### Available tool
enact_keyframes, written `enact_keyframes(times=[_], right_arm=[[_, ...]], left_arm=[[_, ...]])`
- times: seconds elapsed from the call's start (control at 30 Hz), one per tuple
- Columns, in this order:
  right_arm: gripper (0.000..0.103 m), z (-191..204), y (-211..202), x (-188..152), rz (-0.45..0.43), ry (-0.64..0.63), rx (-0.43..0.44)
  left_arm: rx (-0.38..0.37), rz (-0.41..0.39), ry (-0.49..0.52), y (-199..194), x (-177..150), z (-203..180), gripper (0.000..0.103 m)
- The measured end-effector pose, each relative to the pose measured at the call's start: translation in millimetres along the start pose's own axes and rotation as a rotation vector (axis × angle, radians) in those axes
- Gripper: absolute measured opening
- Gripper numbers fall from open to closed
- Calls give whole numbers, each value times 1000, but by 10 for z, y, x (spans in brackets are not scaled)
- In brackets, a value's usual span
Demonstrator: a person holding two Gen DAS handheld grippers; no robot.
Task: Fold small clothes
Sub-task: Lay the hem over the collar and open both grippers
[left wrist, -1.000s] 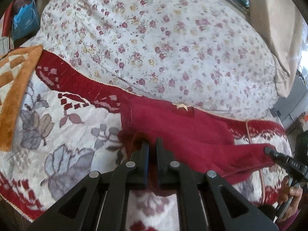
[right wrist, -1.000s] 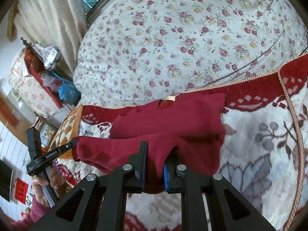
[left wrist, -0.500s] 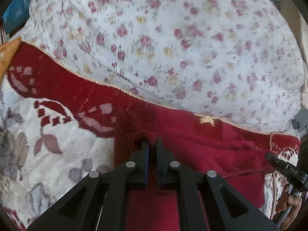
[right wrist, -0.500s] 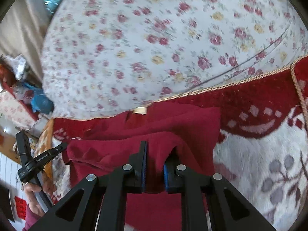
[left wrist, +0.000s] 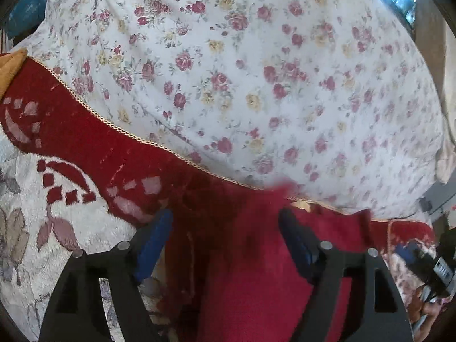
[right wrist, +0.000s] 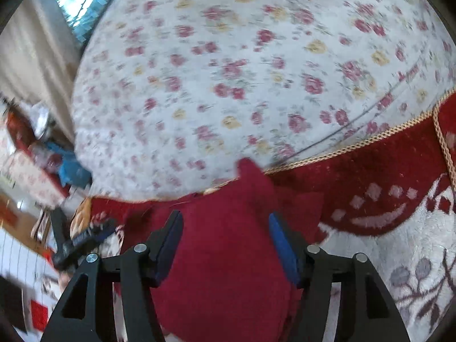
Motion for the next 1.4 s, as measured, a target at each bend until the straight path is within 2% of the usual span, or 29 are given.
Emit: enact_keyframes(times=[0.1,0.17,0.23,0.33,0.37,0.4,0.5,0.53,0.6,0.67,0.73,0.87,0.93,1.03,1.07,1.2,1.23,1.27,1.3,1.37,1.4], right_arm=[[59,125,272,2,66,-49,-61],[56,77,478,54,78,-35,-105],[56,-47,682,146,75,-17,-161],[55,-426,909,250,63,82,-302],[48,-607,967,252,67,148,-283],[47,-690,973,241,61,191,-249],[48,-636,851,215,46,186,-229],[50,-562,774,187,49,163,-234],[64,-423,618,124,56,127,-225],[72,-225,425,-14,72,75,-188],[73,-96,277,-147,76,34,-167],[74,11,-34,-472,99,7,-131],[75,19,-134,-599,96,6,-132],[76,-58,-161,-783,127,30,-139],[76,-76,-166,-808,134,39,-145],[76,-226,9,-946,176,106,-150],[71,-246,85,-972,198,105,-155],[56,-230,127,-982,206,87,-173],[33,-186,162,-989,213,33,-234],[13,-129,122,-980,218,-12,-262],[10,-104,39,-965,210,-20,-244]], left_arm=[[12,37,1,117,15,-36,76],[57,68,5,291,11,-65,76],[94,110,-6,489,9,-58,76],[169,174,-27,797,9,32,76],[191,176,-24,866,9,68,76],[200,176,-19,883,4,90,77],[168,171,-13,771,-10,121,77],[162,170,-2,691,-24,125,77],[129,164,39,473,-85,109,77],[77,148,92,190,-204,72,77],[42,143,157,-84,-402,86,79],[9,143,253,-392,-821,123,86],[-12,189,282,-413,-1025,159,86],[1,216,302,-378,-1139,199,86],[9,211,289,-352,-1155,216,86],[-56,232,214,-226,-1156,230,84],[-52,239,205,-192,-1162,225,74],[-46,254,198,-144,-1174,220,55],[-41,271,198,-101,-1194,217,47],[-23,266,204,-116,-1232,203,36],[-12,261,217,-156,-1259,183,33]])
Point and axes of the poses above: each gripper's, at about its wrist camera, not at the fingertips, and y roughly the way its jaws point, z to its left, x to its top, the point moved 2 cm from there along y, roughly the way its jaws point, and after that the axes turned 7 degrees about z, right-handed, at the moved point
